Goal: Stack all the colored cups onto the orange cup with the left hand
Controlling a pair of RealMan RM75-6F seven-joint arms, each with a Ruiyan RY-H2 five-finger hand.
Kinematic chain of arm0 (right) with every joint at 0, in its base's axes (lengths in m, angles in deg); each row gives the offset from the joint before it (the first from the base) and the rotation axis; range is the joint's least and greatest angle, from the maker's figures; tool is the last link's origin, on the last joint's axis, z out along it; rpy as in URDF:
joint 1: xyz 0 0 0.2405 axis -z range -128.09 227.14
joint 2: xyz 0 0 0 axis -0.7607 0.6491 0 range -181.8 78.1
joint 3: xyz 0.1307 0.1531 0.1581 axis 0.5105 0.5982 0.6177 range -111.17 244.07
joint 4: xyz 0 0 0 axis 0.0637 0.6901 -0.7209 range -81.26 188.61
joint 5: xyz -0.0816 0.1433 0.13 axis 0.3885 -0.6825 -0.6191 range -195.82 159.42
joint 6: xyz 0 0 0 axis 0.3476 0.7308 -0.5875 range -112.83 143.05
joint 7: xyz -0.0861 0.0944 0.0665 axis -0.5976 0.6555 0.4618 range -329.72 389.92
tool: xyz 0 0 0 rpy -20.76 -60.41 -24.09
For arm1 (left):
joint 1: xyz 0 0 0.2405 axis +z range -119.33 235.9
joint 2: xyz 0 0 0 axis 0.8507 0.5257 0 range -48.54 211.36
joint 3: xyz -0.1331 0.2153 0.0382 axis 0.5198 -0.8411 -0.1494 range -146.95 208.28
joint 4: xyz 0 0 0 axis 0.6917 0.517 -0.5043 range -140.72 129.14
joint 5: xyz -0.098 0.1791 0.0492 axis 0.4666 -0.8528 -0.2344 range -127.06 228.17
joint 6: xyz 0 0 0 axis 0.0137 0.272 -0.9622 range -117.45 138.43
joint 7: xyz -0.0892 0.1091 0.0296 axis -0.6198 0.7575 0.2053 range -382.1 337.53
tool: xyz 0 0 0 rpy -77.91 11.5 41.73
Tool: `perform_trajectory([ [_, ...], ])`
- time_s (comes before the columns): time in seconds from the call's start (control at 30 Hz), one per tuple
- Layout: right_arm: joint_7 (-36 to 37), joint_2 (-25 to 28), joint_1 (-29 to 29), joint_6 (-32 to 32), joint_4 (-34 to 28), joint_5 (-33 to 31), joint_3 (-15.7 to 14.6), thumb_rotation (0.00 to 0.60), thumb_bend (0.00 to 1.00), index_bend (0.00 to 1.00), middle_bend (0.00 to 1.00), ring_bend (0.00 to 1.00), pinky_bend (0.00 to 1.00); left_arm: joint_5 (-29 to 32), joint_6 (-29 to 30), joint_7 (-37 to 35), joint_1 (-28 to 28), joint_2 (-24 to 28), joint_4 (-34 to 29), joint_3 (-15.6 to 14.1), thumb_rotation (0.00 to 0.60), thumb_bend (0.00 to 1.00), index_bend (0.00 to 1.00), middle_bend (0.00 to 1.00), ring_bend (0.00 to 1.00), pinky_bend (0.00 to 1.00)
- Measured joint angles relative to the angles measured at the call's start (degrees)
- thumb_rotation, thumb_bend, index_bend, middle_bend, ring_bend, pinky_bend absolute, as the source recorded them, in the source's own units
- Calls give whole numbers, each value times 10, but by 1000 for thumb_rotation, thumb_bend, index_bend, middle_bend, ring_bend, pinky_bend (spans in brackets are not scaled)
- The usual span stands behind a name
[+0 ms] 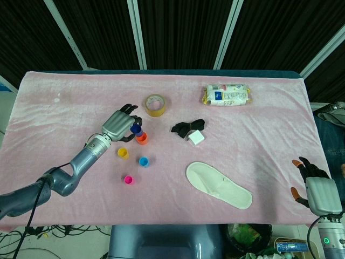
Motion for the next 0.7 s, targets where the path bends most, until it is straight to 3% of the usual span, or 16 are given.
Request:
perform_trajectory([
  [0.33,1,0,0,-1,-1,-2,0,600,235,198,103,196,280,-8,-9,-20,-12,-16,21,-14,600,408,403,447,59,90],
  [0.43,0,0,0,0,0,-2,1,600,236,198,103,196,280,-6,-11,-19,-13,-19,27,-17,600,350,357,426,51,89],
  [0.6,-6,-2,1,6,2,0,2,600,236,197,103,193,280,0,-21,-9,-16,-21,35,-20,600,203,208,265,0,85],
  [0.7,-6,-3,1,6,2,-1,2,600,237,197,103,194,280,4,-25,-5,-17,-15,25,-21,600,164,116,187,0,70],
])
